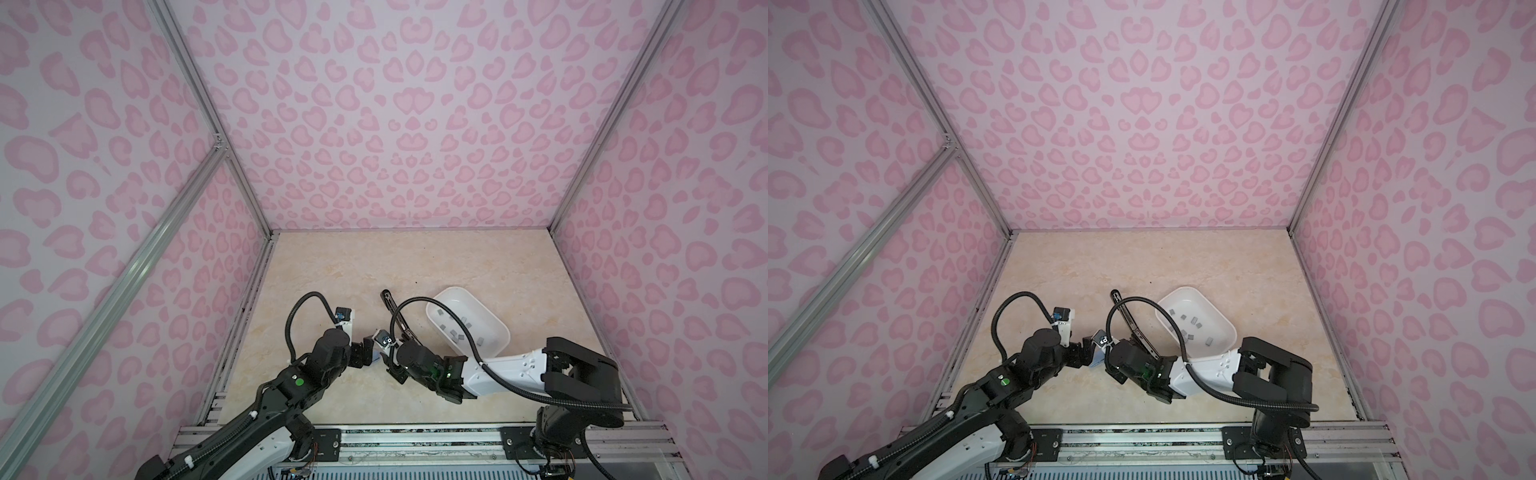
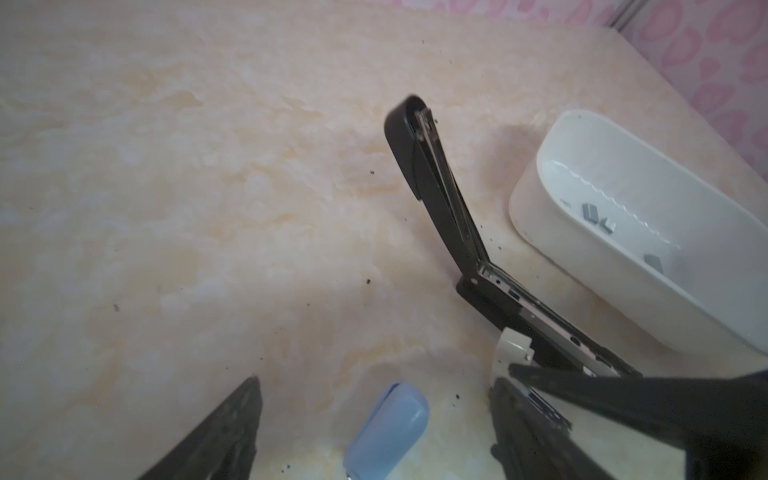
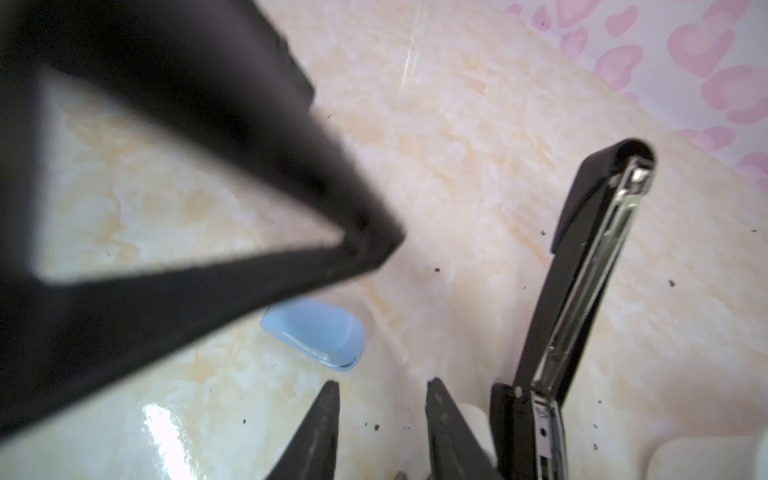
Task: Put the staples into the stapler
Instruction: 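Move both grippers toward the light-blue mini stapler beside the black stapler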
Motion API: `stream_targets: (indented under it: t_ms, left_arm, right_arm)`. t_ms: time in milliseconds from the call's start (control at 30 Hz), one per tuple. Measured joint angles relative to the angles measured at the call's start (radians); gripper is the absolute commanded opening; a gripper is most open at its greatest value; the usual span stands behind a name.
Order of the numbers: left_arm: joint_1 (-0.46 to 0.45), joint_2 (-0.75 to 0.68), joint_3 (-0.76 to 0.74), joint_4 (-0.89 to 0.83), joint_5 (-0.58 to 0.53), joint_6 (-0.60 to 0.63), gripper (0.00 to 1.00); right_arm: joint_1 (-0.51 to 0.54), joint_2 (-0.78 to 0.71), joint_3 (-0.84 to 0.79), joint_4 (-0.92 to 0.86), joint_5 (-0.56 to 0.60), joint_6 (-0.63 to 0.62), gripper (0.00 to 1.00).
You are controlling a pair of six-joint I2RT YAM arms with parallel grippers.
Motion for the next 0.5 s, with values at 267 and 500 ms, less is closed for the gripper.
stream_targets:
  t_ms: [267, 500]
  left_arm:
    - [-0.035, 0.187, 0.035, -0.01, 0.018, -0.072, 0.8]
    - [-0.052, 0.247, 0.024, 0.009, -0.008, -0.108, 0.76]
  right_arm:
    - [-0.026, -0.13, -0.122, 0.038, 0.059, 0.034, 0.35]
    - [-0.037, -0.164, -0.175, 0.059, 0.066, 0.058, 0.34]
